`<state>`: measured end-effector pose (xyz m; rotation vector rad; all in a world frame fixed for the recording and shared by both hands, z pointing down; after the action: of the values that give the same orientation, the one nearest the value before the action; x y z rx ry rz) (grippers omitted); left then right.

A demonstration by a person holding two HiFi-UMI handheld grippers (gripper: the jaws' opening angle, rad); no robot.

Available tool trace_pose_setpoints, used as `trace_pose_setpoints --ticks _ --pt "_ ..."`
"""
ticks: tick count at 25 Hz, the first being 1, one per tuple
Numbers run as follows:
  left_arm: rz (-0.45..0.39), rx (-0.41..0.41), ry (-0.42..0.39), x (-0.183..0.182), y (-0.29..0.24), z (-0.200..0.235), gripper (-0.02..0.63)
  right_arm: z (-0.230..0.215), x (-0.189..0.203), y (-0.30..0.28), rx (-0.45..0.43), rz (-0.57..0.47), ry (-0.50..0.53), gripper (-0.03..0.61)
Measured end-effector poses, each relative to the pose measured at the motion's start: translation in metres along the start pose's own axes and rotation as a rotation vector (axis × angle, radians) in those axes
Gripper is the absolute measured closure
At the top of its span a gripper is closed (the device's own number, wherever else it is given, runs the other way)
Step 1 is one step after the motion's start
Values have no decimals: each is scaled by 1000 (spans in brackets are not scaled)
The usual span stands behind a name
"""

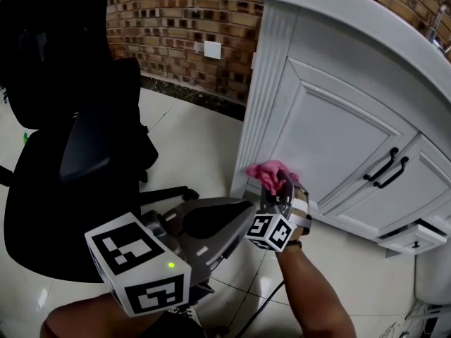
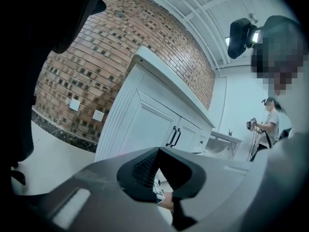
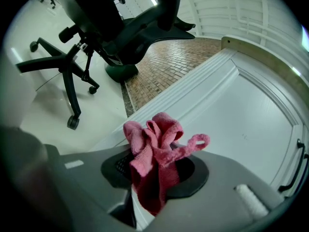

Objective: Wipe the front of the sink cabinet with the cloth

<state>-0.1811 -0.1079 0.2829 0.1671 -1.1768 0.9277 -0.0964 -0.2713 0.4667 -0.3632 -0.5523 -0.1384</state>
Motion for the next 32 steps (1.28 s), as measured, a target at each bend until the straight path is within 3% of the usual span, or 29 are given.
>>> trace_pose_setpoints --ticks 23,32 --pt "27 4 12 2 -12 3 609 68 43 -26 -84 55 191 442" --pt "21 -1 9 1 -11 3 609 73 49 -27 -96 71 200 442"
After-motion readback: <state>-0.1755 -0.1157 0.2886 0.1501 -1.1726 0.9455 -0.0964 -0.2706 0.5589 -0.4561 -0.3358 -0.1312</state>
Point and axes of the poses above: the fingertips, and each gripper's own axes: y backward along the fingers, z to its left, x out of its underside, the point moved 6 cm from there along y, backward along the fingers, and after that the axes turned 12 degrees about z, right-handed, at the moved point
